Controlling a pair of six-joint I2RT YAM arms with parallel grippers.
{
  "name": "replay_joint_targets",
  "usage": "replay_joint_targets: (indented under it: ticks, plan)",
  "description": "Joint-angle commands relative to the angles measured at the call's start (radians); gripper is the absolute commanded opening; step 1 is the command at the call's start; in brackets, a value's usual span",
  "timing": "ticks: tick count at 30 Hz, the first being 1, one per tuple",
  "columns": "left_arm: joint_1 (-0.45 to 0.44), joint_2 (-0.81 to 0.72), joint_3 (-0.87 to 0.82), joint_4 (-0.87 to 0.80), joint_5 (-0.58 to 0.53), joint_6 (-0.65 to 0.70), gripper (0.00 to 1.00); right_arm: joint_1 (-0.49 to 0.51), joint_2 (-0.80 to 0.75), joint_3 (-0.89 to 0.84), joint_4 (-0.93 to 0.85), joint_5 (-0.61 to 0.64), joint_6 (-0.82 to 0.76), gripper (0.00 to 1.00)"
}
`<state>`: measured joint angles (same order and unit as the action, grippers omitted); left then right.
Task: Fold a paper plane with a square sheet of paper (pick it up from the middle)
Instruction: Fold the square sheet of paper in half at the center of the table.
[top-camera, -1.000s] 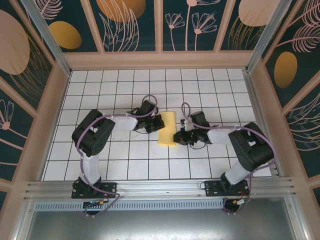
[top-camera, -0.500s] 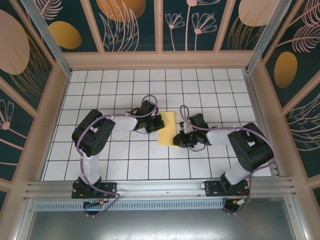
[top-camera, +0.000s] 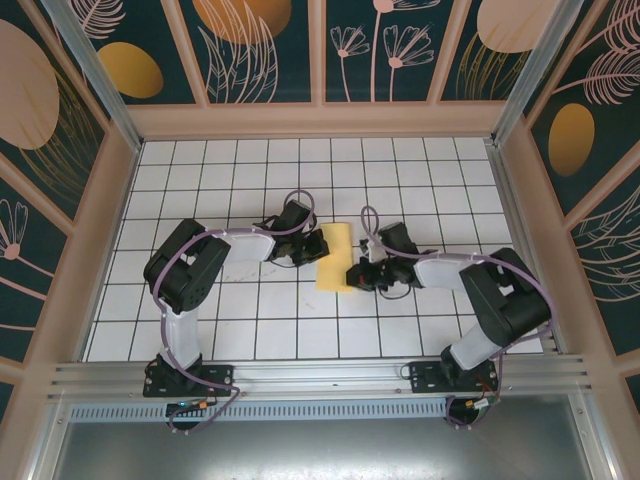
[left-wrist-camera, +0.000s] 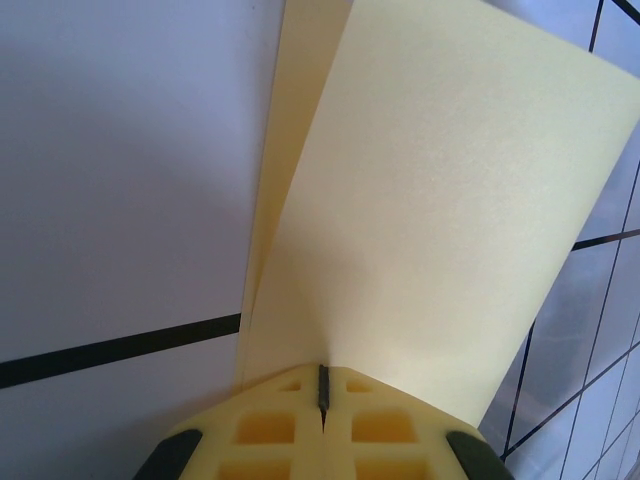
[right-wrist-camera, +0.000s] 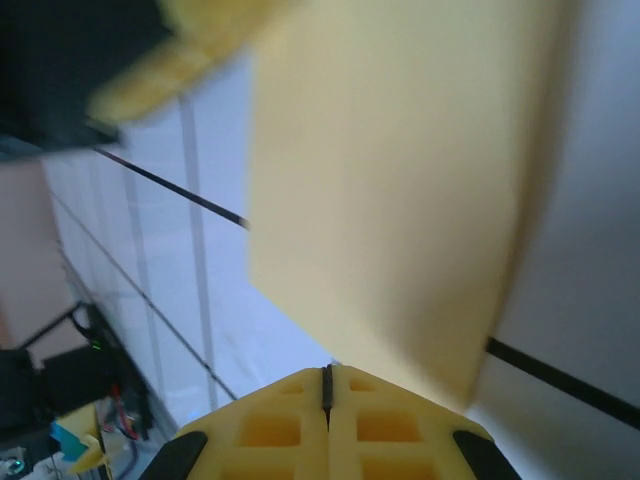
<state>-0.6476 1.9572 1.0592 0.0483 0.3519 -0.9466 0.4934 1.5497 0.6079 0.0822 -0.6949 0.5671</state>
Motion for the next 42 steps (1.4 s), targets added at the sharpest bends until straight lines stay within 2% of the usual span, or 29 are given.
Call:
replay_joint_targets:
  ticks: [1,11,17,19,23,29,34,42]
  plan:
    - [-0.006,0.026,-0.024,-0.053,-0.031,0.02,0.0,-0.067,-0.034,0.075,0.041,-0.033,0.018,0.04]
    - [-0.004,0.03,-0.017,-0.061,-0.033,0.027,0.0,-0.1,0.153,0.103,0.083,-0.03,-0.018,0.02]
    - [-0.004,0.026,-0.03,-0.051,-0.031,0.021,0.0,-0.112,0.206,0.064,0.054,0.057,-0.029,0.02]
    - [-0.005,0.024,-0.031,-0.057,-0.033,0.025,0.0,-0.116,0.236,0.055,0.054,0.053,-0.029,0.02]
    - [-0.005,0.023,-0.034,-0.059,-0.037,0.029,0.0,-0.115,0.218,0.046,0.062,0.024,-0.011,0.02]
    - [-0.005,0.023,-0.036,-0.06,-0.036,0.029,0.0,-0.124,0.128,0.151,0.032,-0.036,-0.012,0.02]
    - [-0.005,0.023,-0.033,-0.061,-0.036,0.029,0.0,-0.133,0.216,0.215,0.043,-0.059,-0.029,0.02]
    - [-0.005,0.023,-0.03,-0.066,-0.036,0.034,0.0,-0.145,0.327,0.213,0.04,-0.007,-0.034,0.02]
